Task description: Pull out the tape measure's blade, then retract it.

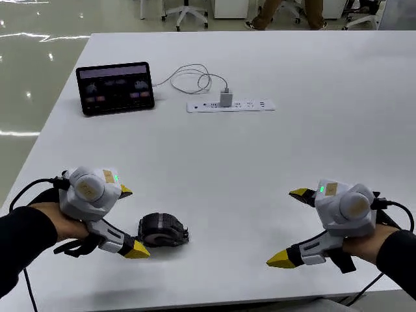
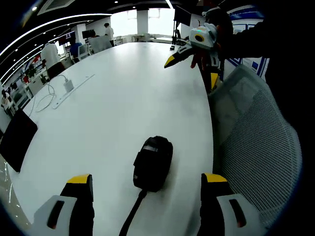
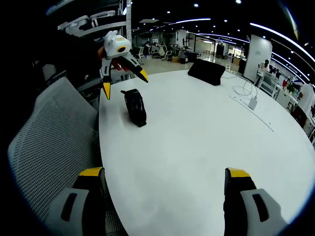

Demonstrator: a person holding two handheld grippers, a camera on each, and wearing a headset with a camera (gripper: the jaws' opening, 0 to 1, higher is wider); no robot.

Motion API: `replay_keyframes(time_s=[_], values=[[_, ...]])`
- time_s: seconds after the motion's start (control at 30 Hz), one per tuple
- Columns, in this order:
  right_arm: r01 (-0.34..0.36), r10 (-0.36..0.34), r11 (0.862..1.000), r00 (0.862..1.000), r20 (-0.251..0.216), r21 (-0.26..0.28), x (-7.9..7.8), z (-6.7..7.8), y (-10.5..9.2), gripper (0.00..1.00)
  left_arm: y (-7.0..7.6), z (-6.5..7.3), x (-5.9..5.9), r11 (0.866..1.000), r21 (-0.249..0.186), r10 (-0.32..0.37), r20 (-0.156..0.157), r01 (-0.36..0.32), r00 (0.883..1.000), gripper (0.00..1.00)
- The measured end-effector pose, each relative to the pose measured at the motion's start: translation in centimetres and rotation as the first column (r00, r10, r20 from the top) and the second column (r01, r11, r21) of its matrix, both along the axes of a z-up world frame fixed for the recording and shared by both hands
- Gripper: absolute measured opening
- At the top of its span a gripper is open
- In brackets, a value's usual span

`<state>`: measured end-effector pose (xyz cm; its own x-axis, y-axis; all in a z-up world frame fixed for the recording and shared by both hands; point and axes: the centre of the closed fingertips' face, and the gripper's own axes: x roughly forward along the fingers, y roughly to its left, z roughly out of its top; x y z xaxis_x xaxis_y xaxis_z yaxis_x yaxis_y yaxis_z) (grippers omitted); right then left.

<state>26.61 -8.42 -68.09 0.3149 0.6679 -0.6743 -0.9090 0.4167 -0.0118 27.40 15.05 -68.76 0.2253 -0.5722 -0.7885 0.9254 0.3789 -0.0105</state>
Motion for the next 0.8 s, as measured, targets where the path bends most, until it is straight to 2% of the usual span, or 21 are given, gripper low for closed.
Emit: replay_keyframes(time_s=[0.33, 0.57, 0.67, 0.8], values=[[-0.068, 0.068, 0.998, 0.998, -0.012, -0.013, 0.1, -1.0, 2.4, 0.96, -1.7, -1.2, 0.2, 0.997, 0.022, -0.079, -0.033, 0.079, 0.996, 0.76], [-0.123, 0.123, 0.992, 0.992, -0.015, 0.003, -0.2, -1.2, 4.7, 0.91, -2.9, -1.6, -0.1, 0.991, 0.028, -0.126, -0.049, 0.127, 0.991, 0.67], [-0.143, 0.143, 0.990, 0.990, -0.023, 0.002, -0.3, -1.4, 5.5, 0.91, -2.9, -1.8, 0.0, 0.990, 0.032, -0.134, -0.055, 0.136, 0.989, 0.67], [-0.174, 0.174, 0.985, 0.984, -0.028, 0.001, -0.5, -1.5, 6.7, 0.89, -3.1, -2.2, -0.1, 0.987, 0.044, -0.153, -0.060, 0.156, 0.986, 0.60]])
